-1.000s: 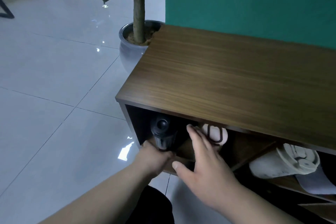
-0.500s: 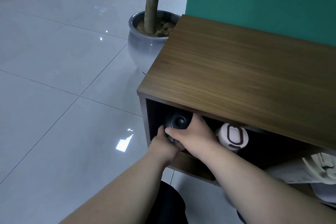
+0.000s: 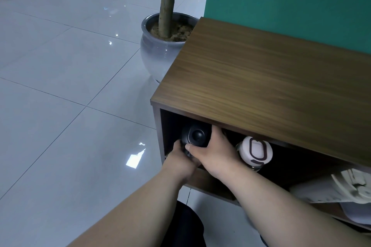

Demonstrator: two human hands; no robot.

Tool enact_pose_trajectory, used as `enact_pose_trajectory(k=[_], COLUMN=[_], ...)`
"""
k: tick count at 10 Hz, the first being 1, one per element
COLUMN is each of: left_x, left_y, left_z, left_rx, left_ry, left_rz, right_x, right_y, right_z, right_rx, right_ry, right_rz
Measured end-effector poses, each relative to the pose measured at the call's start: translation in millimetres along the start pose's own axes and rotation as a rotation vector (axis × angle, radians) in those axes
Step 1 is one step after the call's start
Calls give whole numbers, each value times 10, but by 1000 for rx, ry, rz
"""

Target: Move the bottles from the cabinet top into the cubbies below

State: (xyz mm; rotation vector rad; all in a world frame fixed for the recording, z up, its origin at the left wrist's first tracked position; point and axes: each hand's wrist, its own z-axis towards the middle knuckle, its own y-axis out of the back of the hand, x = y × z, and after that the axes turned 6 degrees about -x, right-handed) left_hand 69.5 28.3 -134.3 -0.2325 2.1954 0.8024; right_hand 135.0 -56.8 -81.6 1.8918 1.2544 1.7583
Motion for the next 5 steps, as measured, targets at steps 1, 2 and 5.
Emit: enact_pose_trajectory(k=[1, 2, 5], left_x=[9, 5, -46], left_y=[11, 32, 166], left_z=[-4, -19, -220], left_rx=[-2, -9, 19], left_ry=[8, 20, 2], left_rz=[-6, 4, 158], right_x=[-23, -36, -231], right_y=[-26, -20, 249], right_z=[24, 24, -400], right_rx=[-4, 13, 50], right_ry=[-4, 2, 106], right_rz=[10, 22, 160])
